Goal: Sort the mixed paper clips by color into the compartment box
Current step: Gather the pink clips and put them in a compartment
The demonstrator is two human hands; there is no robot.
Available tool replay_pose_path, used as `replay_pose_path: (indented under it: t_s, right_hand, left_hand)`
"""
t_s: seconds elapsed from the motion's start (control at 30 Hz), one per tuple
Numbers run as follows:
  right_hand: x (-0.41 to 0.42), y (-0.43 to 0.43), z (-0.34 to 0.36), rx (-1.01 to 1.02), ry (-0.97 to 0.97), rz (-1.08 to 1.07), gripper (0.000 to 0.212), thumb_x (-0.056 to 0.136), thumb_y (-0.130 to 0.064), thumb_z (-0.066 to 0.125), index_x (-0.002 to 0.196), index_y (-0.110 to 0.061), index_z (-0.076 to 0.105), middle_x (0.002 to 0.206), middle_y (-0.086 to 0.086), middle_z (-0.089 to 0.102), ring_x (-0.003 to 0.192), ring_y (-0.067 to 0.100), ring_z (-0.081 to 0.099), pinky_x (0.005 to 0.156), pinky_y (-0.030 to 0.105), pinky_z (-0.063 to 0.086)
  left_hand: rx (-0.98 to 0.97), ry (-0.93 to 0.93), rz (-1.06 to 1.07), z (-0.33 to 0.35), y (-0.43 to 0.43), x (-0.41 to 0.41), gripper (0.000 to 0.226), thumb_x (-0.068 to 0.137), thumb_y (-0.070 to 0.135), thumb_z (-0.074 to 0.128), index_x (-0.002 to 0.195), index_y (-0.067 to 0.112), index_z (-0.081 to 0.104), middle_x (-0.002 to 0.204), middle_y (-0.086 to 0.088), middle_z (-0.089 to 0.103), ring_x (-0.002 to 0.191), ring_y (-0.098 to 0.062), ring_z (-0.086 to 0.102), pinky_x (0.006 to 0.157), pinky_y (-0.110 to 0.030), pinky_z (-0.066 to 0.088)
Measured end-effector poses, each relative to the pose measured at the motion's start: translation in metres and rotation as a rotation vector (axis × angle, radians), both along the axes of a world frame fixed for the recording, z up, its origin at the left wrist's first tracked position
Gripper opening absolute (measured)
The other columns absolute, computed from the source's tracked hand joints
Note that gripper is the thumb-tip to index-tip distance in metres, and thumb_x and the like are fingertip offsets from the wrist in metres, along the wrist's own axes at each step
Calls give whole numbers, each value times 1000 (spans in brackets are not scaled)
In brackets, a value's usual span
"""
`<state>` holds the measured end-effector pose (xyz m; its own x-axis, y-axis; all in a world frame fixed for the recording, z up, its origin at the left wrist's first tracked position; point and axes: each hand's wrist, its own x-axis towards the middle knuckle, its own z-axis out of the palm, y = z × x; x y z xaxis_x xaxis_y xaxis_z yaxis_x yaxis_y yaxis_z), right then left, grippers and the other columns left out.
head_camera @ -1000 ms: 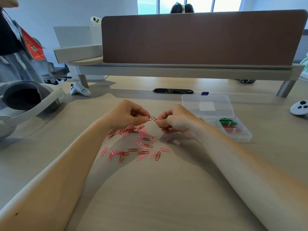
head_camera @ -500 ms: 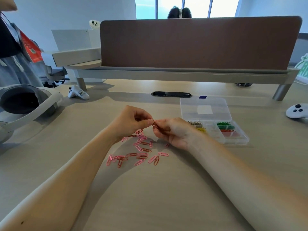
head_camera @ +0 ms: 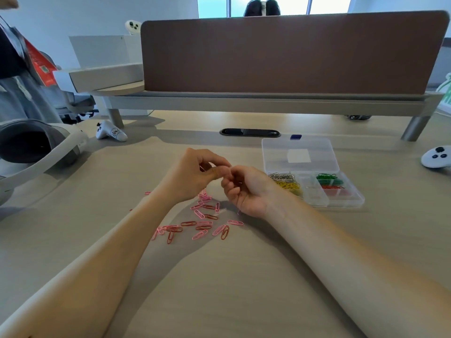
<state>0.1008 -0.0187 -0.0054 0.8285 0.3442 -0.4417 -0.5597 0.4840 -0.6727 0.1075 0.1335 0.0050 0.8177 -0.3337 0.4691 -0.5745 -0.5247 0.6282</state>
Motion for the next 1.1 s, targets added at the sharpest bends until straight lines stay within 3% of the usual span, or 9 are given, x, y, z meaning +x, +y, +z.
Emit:
replay_pose_path:
  t_s: [0.1,0.23,0.33,0.43,0.53,0.77,0.87,0.97,1.1]
  right_hand:
    - [5,-4,2,9,9,1,34,98,-19,42,64,-14,46,47,-2,41,30,3,29,25,12,17]
    - [6,-8,0,-51,-71,8,38,98,-24,42,60,-20,40,43,-8,26,30,4,17,26,16,9]
    - [7,-9,-2,-105,-127,21,39,99,-25,40,60,-21,37,43,-8,22,31,5,14,30,14,7]
    - [6,-8,-2,-123,-150,45,38,99,-26,40,62,-21,38,44,-8,21,32,5,14,30,14,8]
    - [7,-8,-4,-138,-169,56,36,99,-25,41,63,-20,40,47,-8,22,33,4,15,29,16,9]
    - [7,-9,-6,-134,-162,52,33,98,-24,43,65,-19,41,48,-7,27,33,4,18,27,16,12]
    - [7,-10,-6,-125,-153,44,34,98,-25,43,65,-18,42,47,-6,29,33,4,20,28,15,12]
    - [6,-10,-6,-118,-141,37,34,99,-26,43,66,-18,43,47,-6,31,33,4,20,29,15,12]
    - [6,-10,-7,-122,-140,34,32,99,-25,43,68,-17,44,47,-6,32,33,4,22,28,15,12]
  left_hand:
    - [-2,20,152,2,12,5,7,87,21,67,92,22,72,82,16,67,69,2,59,66,-11,47]
    - [213,109,369,-9,41,19,10,85,23,70,90,16,75,80,7,69,70,1,57,63,-14,42]
    - [410,185,360,-16,45,24,17,86,28,69,98,18,74,89,3,68,78,-8,57,71,-21,41]
    - [471,202,336,-20,40,25,20,90,26,63,107,22,72,92,1,64,83,-13,54,74,-23,37]
    - [478,199,315,-19,36,24,15,90,24,64,102,21,73,90,0,65,77,-11,53,65,-21,36]
    - [418,198,287,-18,31,23,5,86,23,69,86,18,72,76,12,62,67,0,52,58,-13,36]
    - [285,166,269,-16,30,22,4,85,19,70,83,18,73,73,7,68,68,-7,61,63,-19,47]
    - [175,149,245,-15,29,21,7,86,14,68,88,16,74,77,5,72,68,-2,63,65,-15,51]
    - [261,113,287,-16,29,20,10,87,17,68,95,19,74,85,10,68,73,3,59,65,-7,43]
